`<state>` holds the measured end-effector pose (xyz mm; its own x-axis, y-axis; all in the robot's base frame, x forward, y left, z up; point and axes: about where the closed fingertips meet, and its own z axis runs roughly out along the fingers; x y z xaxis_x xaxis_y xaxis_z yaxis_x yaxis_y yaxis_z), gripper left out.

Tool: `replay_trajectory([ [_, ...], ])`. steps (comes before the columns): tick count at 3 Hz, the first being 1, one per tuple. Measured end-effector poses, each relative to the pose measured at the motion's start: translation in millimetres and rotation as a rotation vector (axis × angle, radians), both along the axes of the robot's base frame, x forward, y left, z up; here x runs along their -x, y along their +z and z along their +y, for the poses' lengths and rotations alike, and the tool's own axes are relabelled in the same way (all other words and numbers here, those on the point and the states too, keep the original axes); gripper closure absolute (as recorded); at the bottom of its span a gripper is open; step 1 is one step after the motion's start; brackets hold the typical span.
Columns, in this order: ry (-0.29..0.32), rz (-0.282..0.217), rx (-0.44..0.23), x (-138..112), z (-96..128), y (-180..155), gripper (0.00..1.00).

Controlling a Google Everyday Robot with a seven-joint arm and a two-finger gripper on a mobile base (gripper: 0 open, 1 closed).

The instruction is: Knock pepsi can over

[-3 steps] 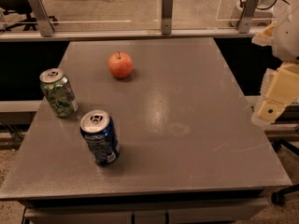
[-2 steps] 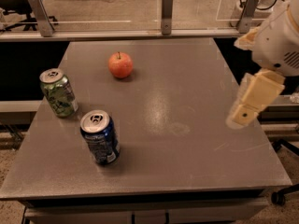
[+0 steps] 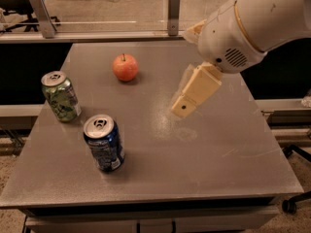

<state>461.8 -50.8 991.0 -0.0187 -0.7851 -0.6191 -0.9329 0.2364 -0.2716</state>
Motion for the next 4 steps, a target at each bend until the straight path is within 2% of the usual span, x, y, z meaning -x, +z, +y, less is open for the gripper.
replay_trajectory([
  [1, 0.000, 0.001, 0.001, 0.4, -0.2, 0.1, 0.00],
  [2, 0.060, 0.054, -0.079, 1.5, 11.9, -19.6, 0.00],
  [3, 0.208, 0.157, -0.263, 13.3, 47.2, -78.0, 0.00],
  [4, 0.330, 0.195, -0.486, 33.5, 81.6, -102.9, 0.00],
])
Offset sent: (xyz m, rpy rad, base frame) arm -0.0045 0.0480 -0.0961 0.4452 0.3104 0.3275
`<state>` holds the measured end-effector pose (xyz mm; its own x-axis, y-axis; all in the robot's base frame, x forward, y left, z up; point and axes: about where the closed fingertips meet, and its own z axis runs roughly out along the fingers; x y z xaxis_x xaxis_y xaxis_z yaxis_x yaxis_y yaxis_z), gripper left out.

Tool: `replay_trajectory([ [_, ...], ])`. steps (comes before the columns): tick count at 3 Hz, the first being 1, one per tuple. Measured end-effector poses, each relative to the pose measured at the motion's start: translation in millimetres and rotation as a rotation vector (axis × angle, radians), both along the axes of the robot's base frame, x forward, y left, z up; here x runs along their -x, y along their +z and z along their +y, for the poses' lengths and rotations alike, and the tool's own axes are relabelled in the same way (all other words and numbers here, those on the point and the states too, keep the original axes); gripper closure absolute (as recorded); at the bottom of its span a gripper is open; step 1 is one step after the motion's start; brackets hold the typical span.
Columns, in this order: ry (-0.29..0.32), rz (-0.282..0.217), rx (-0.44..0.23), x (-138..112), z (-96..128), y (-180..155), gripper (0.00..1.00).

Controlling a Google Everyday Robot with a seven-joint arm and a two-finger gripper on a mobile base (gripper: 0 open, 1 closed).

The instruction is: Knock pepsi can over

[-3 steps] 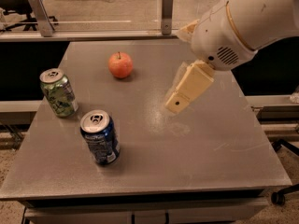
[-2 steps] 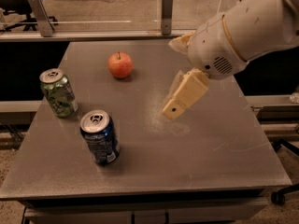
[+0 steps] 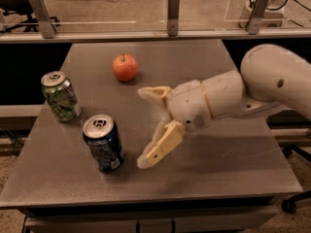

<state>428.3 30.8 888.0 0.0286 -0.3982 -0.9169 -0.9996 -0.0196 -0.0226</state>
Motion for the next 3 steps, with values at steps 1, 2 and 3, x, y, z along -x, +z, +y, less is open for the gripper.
replay_trajectory([
  [1, 0.050, -0.044, -0.065, 4.7, 13.8, 8.3, 0.00],
  [2, 0.051, -0.041, -0.053, 6.2, 22.2, 2.8, 0.00],
  [3, 0.042, -0.074, -0.063, 6.1, 32.5, -5.1, 0.00],
])
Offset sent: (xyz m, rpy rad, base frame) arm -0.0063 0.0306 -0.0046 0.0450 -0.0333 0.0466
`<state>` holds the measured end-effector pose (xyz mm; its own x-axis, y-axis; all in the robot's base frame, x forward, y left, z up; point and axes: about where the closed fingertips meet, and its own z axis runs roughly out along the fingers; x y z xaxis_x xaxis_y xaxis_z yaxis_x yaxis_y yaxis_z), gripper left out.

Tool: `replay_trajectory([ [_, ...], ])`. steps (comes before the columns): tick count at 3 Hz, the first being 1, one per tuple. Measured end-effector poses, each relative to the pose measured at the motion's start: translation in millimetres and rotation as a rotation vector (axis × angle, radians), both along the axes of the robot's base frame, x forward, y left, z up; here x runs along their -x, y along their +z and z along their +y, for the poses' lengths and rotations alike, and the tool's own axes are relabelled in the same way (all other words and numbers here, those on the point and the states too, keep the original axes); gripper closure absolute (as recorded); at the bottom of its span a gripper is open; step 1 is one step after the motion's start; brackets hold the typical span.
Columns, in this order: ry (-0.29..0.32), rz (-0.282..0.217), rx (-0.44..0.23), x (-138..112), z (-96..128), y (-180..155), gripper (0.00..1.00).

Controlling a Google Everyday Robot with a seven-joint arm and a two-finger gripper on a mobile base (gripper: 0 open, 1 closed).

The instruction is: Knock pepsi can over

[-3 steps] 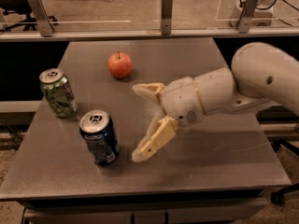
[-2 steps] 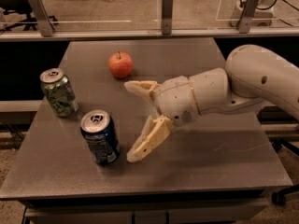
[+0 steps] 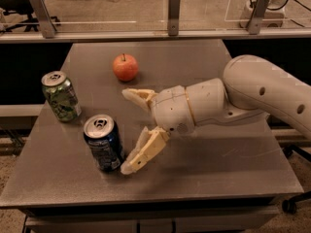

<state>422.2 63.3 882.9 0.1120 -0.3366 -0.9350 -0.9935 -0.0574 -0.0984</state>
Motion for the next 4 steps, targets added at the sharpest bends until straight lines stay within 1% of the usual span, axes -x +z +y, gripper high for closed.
replay_trajectory([
  [1, 0.005, 0.000, -0.061, -0.4, 12.7, -11.3, 0.00],
  [2, 0.010, 0.024, -0.121, -1.4, 21.7, -24.6, 0.00],
  [3, 0.014, 0.031, -0.168, -3.2, 27.8, -32.9, 0.00],
  [4, 0.019, 0.030, -0.167, -2.1, 29.4, -32.3, 0.19],
])
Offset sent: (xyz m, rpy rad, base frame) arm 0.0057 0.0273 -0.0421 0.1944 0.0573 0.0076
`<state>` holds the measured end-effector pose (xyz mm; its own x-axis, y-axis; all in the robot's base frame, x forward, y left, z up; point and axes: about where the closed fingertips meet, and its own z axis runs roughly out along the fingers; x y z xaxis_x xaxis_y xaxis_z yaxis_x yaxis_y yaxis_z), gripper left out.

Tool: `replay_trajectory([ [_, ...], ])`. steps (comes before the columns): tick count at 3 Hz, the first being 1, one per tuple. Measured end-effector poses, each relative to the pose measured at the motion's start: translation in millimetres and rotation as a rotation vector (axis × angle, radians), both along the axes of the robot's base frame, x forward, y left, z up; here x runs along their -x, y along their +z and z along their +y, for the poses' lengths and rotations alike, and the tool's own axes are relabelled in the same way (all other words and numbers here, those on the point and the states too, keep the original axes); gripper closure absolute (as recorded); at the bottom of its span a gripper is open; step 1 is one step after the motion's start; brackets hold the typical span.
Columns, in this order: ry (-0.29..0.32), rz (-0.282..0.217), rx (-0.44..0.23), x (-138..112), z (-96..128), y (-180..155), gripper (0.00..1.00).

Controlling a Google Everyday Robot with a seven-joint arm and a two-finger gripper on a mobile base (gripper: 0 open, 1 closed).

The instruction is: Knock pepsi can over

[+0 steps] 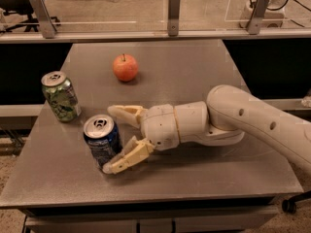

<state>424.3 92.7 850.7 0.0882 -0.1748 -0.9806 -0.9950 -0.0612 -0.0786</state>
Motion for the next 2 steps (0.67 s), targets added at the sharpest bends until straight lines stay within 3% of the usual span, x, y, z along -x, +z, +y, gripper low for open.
replay_trajectory([
  [2, 0.008, -0.003, 0.001, 2.3, 3.5, 1.2, 0.65],
])
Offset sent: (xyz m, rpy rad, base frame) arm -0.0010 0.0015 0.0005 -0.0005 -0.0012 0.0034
